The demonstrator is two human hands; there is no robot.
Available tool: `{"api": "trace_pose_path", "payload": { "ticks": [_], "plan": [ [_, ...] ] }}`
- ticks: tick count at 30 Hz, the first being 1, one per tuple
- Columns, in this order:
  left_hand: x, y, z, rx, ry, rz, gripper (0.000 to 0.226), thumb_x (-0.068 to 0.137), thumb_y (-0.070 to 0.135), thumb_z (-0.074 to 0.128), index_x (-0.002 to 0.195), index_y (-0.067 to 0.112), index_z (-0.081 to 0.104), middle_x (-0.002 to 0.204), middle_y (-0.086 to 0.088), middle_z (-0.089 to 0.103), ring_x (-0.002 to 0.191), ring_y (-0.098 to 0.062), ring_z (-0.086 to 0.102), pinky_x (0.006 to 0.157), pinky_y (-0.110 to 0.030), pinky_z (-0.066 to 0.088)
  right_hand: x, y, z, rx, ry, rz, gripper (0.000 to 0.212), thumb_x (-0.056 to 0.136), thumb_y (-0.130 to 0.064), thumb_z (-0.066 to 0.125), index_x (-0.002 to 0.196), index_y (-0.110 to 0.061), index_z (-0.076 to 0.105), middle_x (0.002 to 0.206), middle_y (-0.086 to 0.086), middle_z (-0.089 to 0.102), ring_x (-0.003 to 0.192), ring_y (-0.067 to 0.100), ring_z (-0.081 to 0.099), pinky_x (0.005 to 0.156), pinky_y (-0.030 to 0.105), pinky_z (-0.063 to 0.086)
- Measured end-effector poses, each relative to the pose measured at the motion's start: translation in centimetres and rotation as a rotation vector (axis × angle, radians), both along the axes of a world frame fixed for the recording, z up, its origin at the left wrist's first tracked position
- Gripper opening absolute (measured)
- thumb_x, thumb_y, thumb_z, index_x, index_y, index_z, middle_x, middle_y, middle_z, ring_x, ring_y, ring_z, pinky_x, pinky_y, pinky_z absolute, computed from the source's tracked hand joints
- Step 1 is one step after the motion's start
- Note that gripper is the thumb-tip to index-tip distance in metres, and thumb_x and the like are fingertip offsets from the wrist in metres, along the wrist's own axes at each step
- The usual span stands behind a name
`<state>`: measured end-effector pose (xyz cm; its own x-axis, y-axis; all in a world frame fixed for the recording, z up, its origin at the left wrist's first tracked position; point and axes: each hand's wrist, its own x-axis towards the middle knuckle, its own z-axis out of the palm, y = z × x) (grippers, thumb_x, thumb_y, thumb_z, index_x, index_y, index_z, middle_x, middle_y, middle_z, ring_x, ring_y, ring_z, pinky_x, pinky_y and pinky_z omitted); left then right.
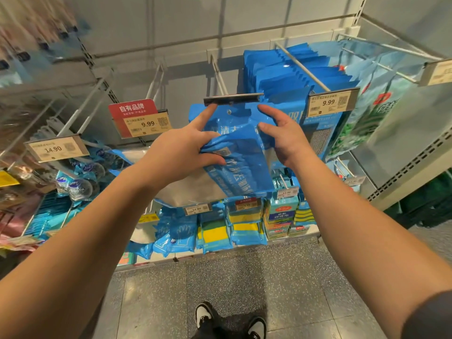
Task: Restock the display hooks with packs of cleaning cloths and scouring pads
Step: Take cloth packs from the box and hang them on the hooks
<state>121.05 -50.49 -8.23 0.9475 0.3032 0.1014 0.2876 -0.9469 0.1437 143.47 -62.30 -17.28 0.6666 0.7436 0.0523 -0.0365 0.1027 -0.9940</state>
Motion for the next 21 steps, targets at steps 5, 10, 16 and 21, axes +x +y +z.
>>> {"api": "trace_pose_path", "payload": {
  "ticks": [5,10,16,21],
  "plan": [
    [0.1,-0.1,-0.2,-0.032,-0.005,-0.004,0.045,0.088,0.049,0.068,0.127,0.026,0.066,0.169,0.015,0.004,0.107,-0.032,0.067,0.084,-0.043,0.054,0.6,1.5,-0.3,-0.035,-0.037,-0.029,0.033,0.090,-0.015,0.065,0.110,-0.041,0.068,0.125,-0.017,0.063,0.119,0.011,0.061,0.105,0.043,0.049],
    [0.2,-0.1,-0.3,-0.061,-0.032,0.021,0.046,0.089,0.047,0.070,0.129,0.025,0.066,0.168,0.017,0.005,0.108,-0.029,0.066,0.081,-0.038,0.051,0.8,2.9,-0.5,-0.045,-0.054,-0.101,0.030,0.091,-0.018,0.066,0.109,-0.041,0.065,0.132,-0.010,0.060,0.122,0.014,0.059,0.105,0.042,0.049],
    [-0.2,-0.3,-1.3,-0.203,-0.148,0.036,0.036,0.086,0.045,0.074,0.120,0.031,0.070,0.164,0.026,0.008,0.114,-0.025,0.065,0.084,-0.040,0.051,-0.2,-0.4,-0.2,-0.187,-0.180,-0.143,0.044,0.098,-0.019,0.061,0.141,-0.022,0.051,0.132,-0.010,0.054,0.119,0.003,0.049,0.104,0.024,0.040],
    [-0.7,-1.1,-3.1,-0.411,-0.293,0.118,0.020,0.084,0.035,0.080,0.103,0.033,0.073,0.163,0.026,0.016,0.123,-0.015,0.060,0.092,-0.037,0.047,-3.9,-6.2,-2.7,-0.040,0.189,-0.372,0.020,0.103,-0.037,0.049,0.095,-0.021,0.058,0.090,-0.005,0.057,0.081,0.010,0.054,0.076,0.030,0.043]
  ]
}}
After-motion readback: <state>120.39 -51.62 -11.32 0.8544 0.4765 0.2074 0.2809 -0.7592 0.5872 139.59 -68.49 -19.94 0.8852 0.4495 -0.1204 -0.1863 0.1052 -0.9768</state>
